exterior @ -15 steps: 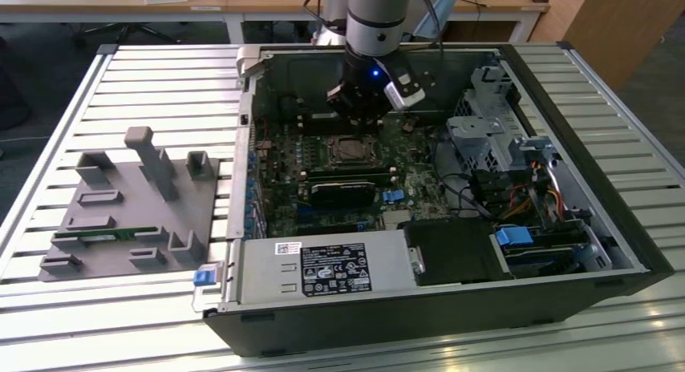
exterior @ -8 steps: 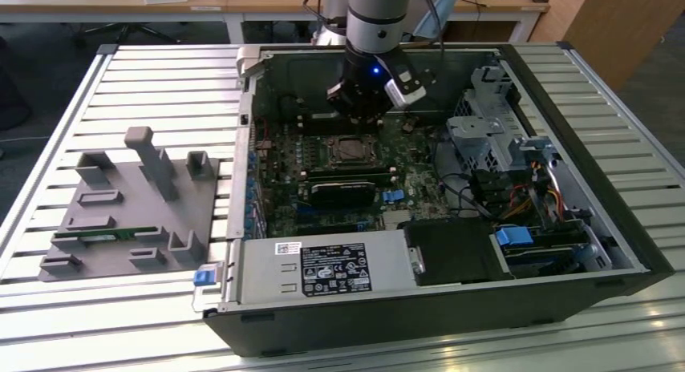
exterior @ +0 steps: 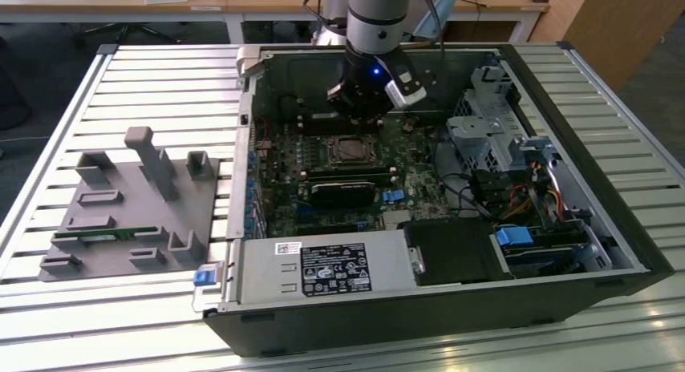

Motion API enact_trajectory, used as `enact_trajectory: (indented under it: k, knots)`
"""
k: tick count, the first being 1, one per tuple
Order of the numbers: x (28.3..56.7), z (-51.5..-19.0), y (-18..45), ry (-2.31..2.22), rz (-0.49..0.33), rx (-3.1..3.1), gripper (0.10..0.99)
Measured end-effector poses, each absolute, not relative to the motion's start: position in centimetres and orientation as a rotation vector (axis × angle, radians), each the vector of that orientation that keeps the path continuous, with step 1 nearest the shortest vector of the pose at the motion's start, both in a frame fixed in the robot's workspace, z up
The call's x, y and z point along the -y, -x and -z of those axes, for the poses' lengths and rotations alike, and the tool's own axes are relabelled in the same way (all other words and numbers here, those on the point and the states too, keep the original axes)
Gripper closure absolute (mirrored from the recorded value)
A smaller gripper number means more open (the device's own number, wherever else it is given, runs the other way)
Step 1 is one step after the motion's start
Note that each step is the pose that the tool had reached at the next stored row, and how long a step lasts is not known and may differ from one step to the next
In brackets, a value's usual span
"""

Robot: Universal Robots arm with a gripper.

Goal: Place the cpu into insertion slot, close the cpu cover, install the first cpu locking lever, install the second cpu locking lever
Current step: 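Install the second cpu locking lever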

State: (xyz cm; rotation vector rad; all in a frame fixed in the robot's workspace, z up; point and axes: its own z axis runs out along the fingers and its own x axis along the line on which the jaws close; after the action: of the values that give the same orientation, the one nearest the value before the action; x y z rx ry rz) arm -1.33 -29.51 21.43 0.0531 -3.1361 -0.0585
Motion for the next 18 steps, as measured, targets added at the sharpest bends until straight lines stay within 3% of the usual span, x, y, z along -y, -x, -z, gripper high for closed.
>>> enact_trajectory:
  k: [18]
  knots:
    - [29.57,-22.15,1.33,-0.053,0.039,3.136,0.980]
